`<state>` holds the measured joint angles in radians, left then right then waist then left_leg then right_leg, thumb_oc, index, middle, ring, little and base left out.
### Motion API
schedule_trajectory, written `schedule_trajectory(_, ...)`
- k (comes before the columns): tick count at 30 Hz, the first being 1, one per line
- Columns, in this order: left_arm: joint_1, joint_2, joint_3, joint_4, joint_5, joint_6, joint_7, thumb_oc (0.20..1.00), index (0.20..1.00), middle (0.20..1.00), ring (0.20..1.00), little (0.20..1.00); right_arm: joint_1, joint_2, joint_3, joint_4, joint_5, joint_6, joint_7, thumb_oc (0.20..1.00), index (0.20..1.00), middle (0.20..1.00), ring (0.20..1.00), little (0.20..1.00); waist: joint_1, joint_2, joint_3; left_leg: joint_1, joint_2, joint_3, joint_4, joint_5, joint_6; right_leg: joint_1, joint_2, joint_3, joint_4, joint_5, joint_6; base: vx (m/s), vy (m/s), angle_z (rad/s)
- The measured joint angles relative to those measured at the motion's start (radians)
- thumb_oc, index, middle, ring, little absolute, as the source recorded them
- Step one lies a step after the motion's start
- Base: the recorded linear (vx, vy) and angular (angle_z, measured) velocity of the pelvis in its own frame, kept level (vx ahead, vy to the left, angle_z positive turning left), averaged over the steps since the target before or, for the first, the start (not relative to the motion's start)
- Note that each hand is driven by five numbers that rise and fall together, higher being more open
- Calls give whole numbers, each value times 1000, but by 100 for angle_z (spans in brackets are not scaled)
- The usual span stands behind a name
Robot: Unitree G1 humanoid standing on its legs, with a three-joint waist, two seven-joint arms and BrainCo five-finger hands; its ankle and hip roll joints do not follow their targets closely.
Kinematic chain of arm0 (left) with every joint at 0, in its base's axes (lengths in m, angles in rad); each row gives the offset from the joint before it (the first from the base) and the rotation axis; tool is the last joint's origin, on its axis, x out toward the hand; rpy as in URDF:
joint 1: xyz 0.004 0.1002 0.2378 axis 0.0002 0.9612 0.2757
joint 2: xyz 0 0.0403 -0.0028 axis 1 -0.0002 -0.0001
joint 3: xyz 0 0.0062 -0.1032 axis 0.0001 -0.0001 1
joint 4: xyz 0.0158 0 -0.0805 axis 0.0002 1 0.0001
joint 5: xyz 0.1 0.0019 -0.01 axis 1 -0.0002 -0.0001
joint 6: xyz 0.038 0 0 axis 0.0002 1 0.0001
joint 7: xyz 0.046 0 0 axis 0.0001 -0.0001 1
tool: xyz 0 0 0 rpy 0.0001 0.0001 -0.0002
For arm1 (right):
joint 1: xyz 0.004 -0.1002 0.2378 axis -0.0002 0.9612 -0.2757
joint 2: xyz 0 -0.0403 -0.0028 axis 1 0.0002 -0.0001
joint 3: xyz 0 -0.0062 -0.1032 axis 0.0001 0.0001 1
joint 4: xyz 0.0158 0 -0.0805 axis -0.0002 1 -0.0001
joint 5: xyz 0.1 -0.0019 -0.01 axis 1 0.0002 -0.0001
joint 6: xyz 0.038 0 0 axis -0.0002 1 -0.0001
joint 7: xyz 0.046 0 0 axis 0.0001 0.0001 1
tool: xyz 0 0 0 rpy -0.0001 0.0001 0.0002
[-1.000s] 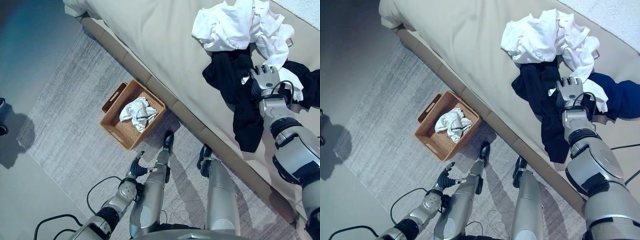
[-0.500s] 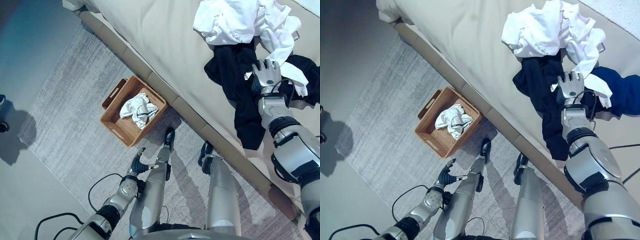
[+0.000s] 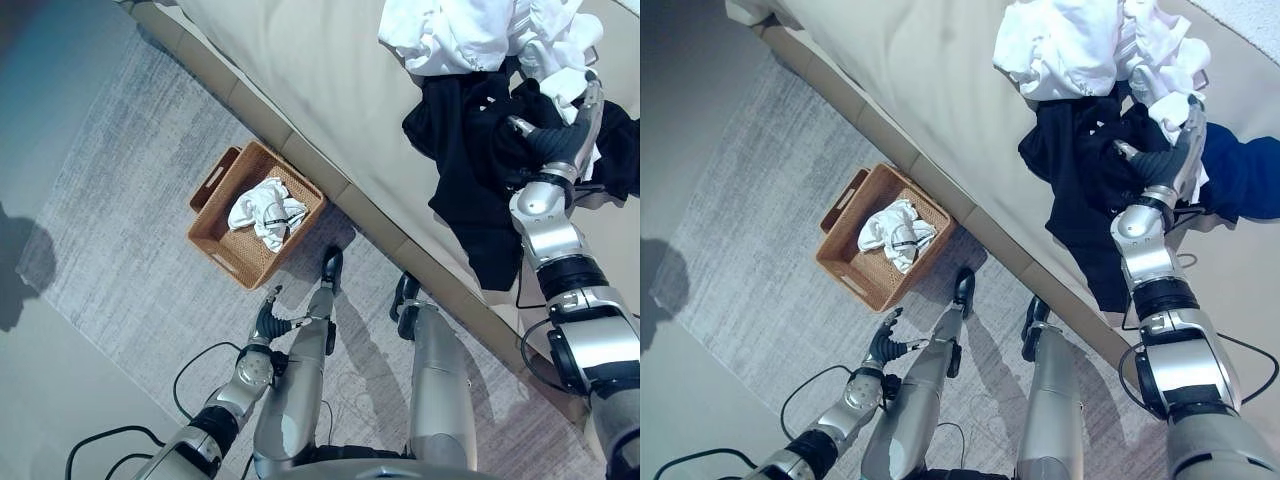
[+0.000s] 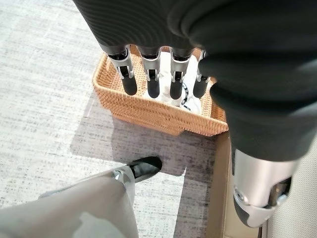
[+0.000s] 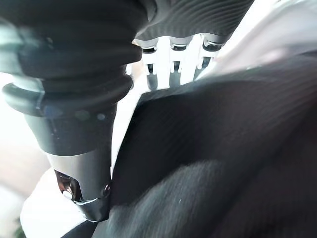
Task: Pick up clothes into the bucket
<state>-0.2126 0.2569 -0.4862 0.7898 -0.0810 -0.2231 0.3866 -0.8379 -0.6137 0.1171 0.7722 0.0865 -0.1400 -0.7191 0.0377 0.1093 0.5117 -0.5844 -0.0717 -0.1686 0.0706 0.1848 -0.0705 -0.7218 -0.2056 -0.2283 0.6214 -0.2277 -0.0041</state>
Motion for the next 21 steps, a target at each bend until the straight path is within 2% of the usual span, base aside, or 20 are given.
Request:
schedule_trajectory(5,5,5,20,-21,0,1,0,1000,1000,1000,1000,1000,46,11,-74,-66,40,-21,-14,1000,1000,1000,1000,1000,0,-3,2,3,-2,2,1,0,0,6,-1,2,-10,6,6,-6,21,0)
schedule_trajectory(9,5,6,37,-22,0,1,5,1000,1000,1000,1000,1000,65,17,-84,-154,40,-45,-61,1000,1000,1000,1000,1000,-8,-4,2,1,-3,3,2,0,1,8,0,6,-19,13,11,-5,13,-1)
schedule_trajectory(10,7,6,37,-22,0,1,7,1000,1000,1000,1000,1000,69,17,-84,-193,11,-51,-80,1000,1000,1000,1000,1000,-19,-4,2,-1,-3,3,3,0,2,8,1,6,-22,15,13,0,0,0)
schedule_trajectory(15,9,6,37,-22,13,-1,8,1000,1000,1000,1000,1000,99,-5,-75,-353,-231,-30,-143,1000,1000,1000,1000,1000,-23,-4,2,-5,-5,3,3,2,4,7,0,5,-28,19,15,0,0,0)
schedule_trajectory(16,9,6,37,-22,17,-1,8,1000,1000,1000,1000,1000,101,-17,-64,-366,-273,-24,-144,1000,1000,1000,1000,1000,-22,-4,3,-5,-5,3,3,2,4,7,-1,5,-27,19,15,0,0,0)
schedule_trajectory(18,13,9,37,-30,29,-9,8,1000,1000,1000,1000,1000,109,-105,17,-384,-403,2,-120,1000,1000,1000,1000,1000,-17,-5,3,-6,-6,2,5,2,4,9,-1,1,-27,19,16,-20,-8,3)
schedule_trajectory(21,14,12,38,-30,29,-10,7,1000,1000,1000,1000,1000,107,-113,36,-408,-440,11,-80,1000,1000,1000,1000,1000,-18,-10,6,-7,-6,2,7,2,4,10,-1,0,-27,19,16,0,0,0)
